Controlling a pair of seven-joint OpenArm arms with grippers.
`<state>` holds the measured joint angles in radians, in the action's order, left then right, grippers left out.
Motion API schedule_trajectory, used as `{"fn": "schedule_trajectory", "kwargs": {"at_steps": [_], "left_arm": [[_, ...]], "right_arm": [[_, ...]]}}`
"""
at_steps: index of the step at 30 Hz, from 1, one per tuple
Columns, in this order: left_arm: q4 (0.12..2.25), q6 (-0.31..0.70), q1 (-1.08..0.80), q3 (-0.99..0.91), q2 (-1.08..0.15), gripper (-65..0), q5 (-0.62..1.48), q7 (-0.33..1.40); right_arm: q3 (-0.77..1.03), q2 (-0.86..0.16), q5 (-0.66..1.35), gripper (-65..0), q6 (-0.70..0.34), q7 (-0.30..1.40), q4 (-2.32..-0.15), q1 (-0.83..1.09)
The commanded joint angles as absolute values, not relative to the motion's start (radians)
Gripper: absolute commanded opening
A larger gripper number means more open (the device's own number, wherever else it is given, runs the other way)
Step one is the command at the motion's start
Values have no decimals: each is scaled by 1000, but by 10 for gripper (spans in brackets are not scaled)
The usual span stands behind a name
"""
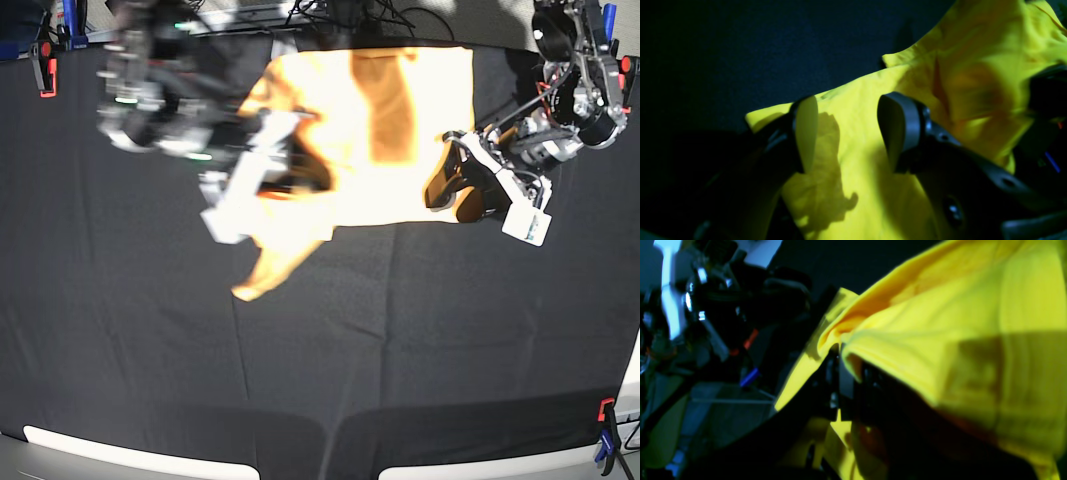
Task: Layout the t-shirt on the table in an organized manner, then fold the t-shirt properly
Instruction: 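Grasp the shirt's other end with the right gripper and lift it, then fold the held end over toward the left gripper with the right gripper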
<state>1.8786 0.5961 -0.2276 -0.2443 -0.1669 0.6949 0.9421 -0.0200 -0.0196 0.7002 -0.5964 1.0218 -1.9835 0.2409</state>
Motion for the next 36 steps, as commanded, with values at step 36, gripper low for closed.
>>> {"fn": "schedule_trajectory", "kwargs": {"at_steps": [36], "left_arm": [[1898, 542, -232, -249, -549, -345, 714, 910]], "right_arm": [[-569, 157, 553, -559, -626, 501, -1569, 88]]}}
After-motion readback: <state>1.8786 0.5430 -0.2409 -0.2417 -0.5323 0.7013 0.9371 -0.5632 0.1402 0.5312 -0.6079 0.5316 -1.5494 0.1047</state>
